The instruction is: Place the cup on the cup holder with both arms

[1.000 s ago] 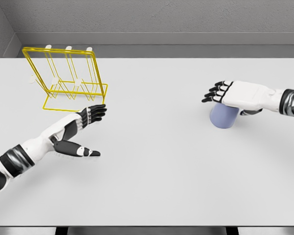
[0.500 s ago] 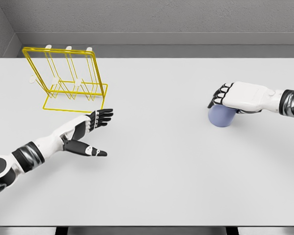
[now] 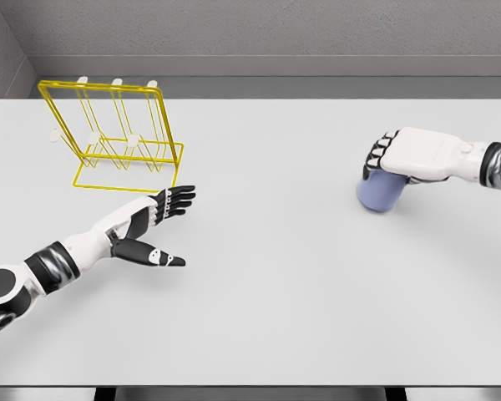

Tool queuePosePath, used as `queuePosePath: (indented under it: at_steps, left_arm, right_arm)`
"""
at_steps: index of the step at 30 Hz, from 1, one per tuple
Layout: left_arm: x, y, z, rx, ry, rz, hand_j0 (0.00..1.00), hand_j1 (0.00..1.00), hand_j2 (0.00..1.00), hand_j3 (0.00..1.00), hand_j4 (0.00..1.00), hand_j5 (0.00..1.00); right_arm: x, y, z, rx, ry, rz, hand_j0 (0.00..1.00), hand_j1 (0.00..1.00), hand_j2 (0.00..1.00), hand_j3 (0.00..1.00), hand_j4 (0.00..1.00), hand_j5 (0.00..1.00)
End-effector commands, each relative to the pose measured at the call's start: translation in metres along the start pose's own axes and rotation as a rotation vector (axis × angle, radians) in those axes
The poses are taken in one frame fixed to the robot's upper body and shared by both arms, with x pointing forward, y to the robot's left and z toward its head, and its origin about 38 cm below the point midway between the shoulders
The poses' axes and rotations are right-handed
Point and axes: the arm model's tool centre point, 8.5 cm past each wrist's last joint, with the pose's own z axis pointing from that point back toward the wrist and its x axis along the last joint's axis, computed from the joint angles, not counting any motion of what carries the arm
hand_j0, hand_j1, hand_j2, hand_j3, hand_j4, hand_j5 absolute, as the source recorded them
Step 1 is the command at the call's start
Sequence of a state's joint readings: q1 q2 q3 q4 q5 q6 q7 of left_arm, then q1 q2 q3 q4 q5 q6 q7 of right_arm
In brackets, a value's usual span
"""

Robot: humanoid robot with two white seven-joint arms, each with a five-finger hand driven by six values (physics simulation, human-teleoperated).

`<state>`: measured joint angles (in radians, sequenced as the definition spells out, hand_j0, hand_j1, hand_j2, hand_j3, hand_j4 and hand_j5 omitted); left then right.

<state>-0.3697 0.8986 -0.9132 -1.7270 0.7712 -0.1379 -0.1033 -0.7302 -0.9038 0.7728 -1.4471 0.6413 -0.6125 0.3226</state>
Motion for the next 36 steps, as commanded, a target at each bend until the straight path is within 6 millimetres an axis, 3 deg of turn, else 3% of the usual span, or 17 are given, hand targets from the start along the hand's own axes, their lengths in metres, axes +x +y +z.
queuePosePath:
  at_steps: [1, 6, 20, 36]
  left_arm:
    - [0.000, 0.000, 0.000, 0.001, -0.001, 0.002, 1.00, 1.00, 1.00, 1.00, 1.00, 1.00]
    - [-0.002, 0.002, 0.000, 0.007, 0.005, 0.002, 1.00, 1.00, 1.00, 1.00, 1.00, 1.00]
    - [-0.005, 0.000, -0.005, 0.010, -0.003, 0.013, 1.00, 1.00, 1.00, 1.00, 1.00, 1.00]
    - [-0.006, 0.001, -0.007, 0.022, -0.030, 0.013, 1.00, 1.00, 1.00, 1.00, 1.00, 1.00]
  right_arm:
    - [-0.001, -0.002, 0.001, -0.006, 0.003, -0.003, 0.52, 0.52, 0.52, 0.52, 0.52, 0.52]
    - [0.004, -0.014, -0.001, -0.029, -0.013, 0.024, 0.49, 0.49, 0.49, 0.49, 0.49, 0.49]
    - [0.069, -0.063, -0.010, -0.085, -0.181, 0.186, 0.49, 0.49, 0.49, 0.49, 0.49, 0.49]
    - [0.097, -0.084, -0.038, -0.150, -0.263, 0.204, 0.49, 0.49, 0.49, 0.49, 0.49, 0.49]
